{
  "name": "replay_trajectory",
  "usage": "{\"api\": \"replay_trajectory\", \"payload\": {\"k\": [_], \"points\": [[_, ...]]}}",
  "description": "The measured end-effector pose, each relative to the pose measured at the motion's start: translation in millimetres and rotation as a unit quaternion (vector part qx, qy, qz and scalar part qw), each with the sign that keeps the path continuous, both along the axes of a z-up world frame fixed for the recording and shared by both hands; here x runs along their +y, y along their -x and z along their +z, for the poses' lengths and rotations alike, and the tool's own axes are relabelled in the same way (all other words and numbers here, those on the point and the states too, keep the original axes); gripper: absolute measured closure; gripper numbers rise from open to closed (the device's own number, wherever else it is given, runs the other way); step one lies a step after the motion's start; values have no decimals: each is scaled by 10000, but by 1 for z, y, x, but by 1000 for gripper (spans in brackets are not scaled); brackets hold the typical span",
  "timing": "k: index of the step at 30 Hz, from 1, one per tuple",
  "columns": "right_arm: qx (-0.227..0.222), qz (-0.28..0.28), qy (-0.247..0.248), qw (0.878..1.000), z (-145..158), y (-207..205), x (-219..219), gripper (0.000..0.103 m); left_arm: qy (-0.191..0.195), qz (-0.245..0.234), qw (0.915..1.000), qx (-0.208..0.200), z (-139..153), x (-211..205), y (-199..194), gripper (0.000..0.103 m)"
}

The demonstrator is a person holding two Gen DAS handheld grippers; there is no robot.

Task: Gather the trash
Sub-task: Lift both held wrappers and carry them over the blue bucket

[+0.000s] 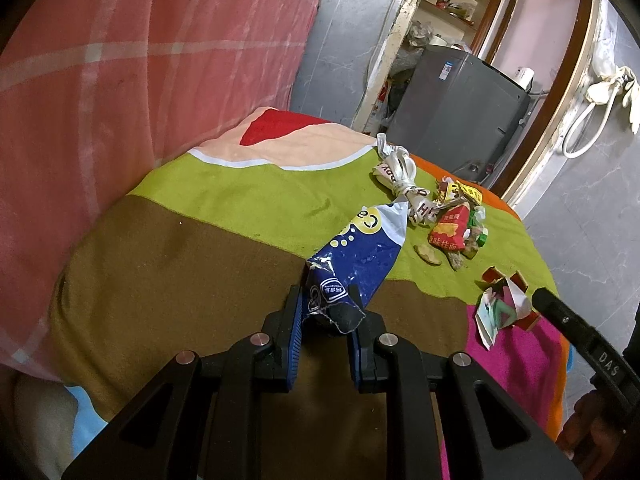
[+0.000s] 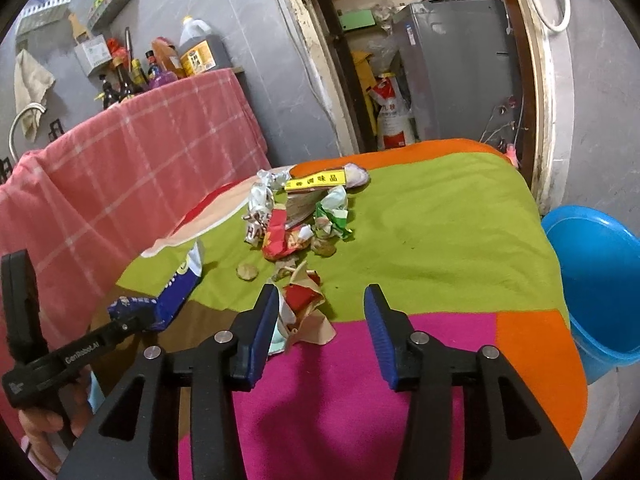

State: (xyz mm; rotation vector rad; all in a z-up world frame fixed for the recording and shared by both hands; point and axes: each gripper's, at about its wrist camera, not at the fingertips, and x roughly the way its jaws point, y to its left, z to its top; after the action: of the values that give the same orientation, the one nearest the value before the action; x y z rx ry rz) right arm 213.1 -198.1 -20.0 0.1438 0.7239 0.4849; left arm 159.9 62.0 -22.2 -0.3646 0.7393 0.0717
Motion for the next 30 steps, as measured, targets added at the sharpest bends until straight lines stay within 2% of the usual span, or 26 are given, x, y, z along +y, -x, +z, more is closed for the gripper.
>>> {"api": "replay_trajectory", "payload": {"k": [4, 12, 21, 22, 23, 24, 30], "points": [[116, -29, 145, 9998, -9, -4, 4, 61, -17, -12, 10000, 6, 0, -1, 0, 87], [235, 221, 358, 9988, -15, -12, 23, 71, -17, -12, 10000, 16, -1, -1, 0, 87], [380, 236, 3, 9990, -12, -30, 25, 71, -19, -17, 10000, 24, 0, -1, 0, 87], [401, 223, 4, 9989, -12, -32, 25, 73, -19, -23, 10000, 19, 0, -1, 0, 87], [417, 222, 13, 9989, -13, -33, 25, 81, -19, -27, 10000, 11, 0, -1, 0, 87], [429, 216, 14, 9988, -14, -34, 26, 83, -22, -32, 10000, 1, 0, -2, 0, 87], [307, 140, -17, 9994, -11, -30, 22, 90, -85, 0, 9998, -155, 3, -3, 5, 90]]}}
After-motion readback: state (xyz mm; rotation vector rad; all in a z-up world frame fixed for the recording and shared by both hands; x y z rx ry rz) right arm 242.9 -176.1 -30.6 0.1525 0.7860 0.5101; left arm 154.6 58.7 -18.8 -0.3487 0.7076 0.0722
